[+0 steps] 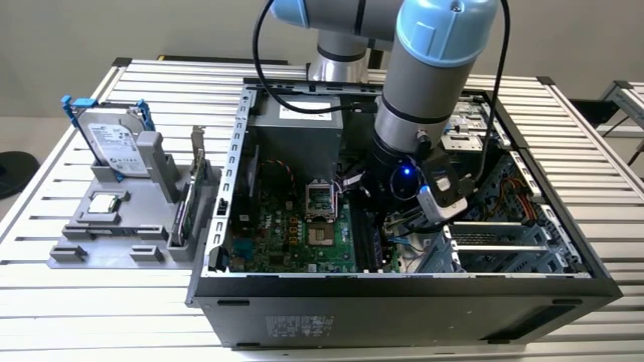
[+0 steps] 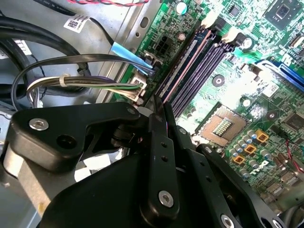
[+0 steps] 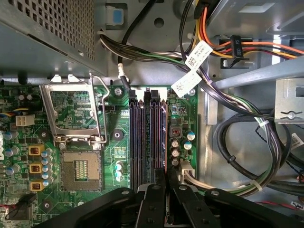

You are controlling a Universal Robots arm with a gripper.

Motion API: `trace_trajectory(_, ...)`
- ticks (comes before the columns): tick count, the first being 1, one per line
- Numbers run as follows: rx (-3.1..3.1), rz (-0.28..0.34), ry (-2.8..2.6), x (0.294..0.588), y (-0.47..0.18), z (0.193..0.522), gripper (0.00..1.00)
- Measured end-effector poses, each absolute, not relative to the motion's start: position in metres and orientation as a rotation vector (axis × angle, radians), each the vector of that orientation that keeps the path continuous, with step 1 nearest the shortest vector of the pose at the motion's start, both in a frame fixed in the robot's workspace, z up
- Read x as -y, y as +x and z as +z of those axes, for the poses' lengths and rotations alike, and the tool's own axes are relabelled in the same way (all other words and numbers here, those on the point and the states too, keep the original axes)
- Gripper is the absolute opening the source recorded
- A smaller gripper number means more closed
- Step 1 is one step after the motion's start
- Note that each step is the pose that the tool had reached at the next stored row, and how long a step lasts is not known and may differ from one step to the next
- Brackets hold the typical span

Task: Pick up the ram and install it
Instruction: 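Press down the ram until it locks into place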

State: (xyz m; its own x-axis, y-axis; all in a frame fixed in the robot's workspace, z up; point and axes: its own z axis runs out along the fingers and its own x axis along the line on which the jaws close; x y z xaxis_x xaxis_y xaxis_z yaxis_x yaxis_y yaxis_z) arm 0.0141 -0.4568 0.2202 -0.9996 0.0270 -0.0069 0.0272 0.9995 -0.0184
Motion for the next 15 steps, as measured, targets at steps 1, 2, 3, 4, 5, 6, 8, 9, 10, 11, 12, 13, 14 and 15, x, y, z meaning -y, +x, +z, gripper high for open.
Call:
trace_trajectory(1,-3.135,-0.029,0.042,0.4568,0.0141,0.2202,0.0)
trace_trajectory(2,-3.135,-0.029,0.042,0.4567,0.0141,0.22,0.0)
trace_trajectory(3,-3.134,-0.029,0.043,0.4567,0.0141,0.2196,0.0)
trace_trajectory(4,-3.135,-0.029,0.042,0.4567,0.0141,0.2192,0.0)
trace_trajectory(5,-3.135,-0.029,0.043,0.4567,0.0141,0.2188,0.0)
trace_trajectory(6,-3.135,-0.029,0.042,0.4568,0.0139,0.2185,0.0)
trace_trajectory(8,-3.135,-0.029,0.042,0.4567,0.0137,0.2181,0.0)
trace_trajectory(9,-3.135,-0.029,0.042,0.4567,0.0137,0.2181,0.0)
trace_trajectory(10,-3.135,-0.029,0.042,0.4568,0.0136,0.218,0.0)
trace_trajectory(11,-3.135,-0.028,0.042,0.4568,0.0136,0.218,0.0)
trace_trajectory(12,-3.136,-0.028,0.041,0.4569,0.0136,0.2179,0.0)
trace_trajectory(13,-3.136,-0.028,0.037,0.4571,0.0136,0.2179,0.0)
trace_trajectory(14,-3.136,-0.028,0.032,0.4572,0.0136,0.2179,0.0)
trace_trajectory(15,-3.136,-0.028,0.027,0.4574,0.0136,0.218,0.0)
